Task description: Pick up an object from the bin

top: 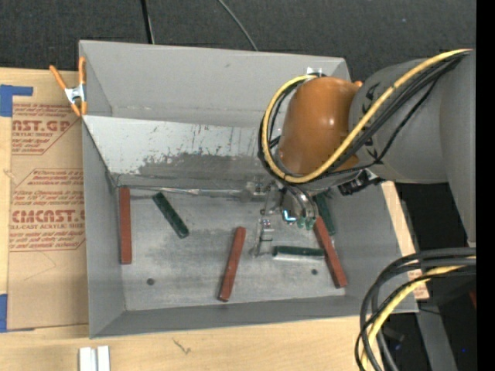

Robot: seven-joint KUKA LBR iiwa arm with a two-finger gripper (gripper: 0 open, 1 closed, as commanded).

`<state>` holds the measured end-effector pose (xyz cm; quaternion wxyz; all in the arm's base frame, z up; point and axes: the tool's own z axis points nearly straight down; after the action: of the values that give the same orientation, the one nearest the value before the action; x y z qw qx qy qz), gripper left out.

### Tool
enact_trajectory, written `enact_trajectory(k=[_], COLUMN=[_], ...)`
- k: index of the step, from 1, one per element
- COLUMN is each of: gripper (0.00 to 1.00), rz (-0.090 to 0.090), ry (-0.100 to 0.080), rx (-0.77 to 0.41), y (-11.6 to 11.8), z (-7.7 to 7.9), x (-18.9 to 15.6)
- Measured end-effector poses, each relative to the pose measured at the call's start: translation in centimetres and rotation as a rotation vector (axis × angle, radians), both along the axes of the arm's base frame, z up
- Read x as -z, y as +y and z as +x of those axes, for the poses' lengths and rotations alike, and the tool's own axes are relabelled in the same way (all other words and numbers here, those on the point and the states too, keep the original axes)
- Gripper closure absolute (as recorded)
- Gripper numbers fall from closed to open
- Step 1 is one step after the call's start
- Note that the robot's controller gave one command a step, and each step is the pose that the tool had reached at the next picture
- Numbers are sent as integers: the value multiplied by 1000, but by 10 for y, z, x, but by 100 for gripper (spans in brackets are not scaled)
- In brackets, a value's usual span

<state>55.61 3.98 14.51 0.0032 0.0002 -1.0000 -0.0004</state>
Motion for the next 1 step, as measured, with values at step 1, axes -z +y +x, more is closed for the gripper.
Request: enact_trajectory(k=[1], gripper=[0], rz=[0], ry=[-8], rx=[1], y=[0], z=[2], x=[-5])
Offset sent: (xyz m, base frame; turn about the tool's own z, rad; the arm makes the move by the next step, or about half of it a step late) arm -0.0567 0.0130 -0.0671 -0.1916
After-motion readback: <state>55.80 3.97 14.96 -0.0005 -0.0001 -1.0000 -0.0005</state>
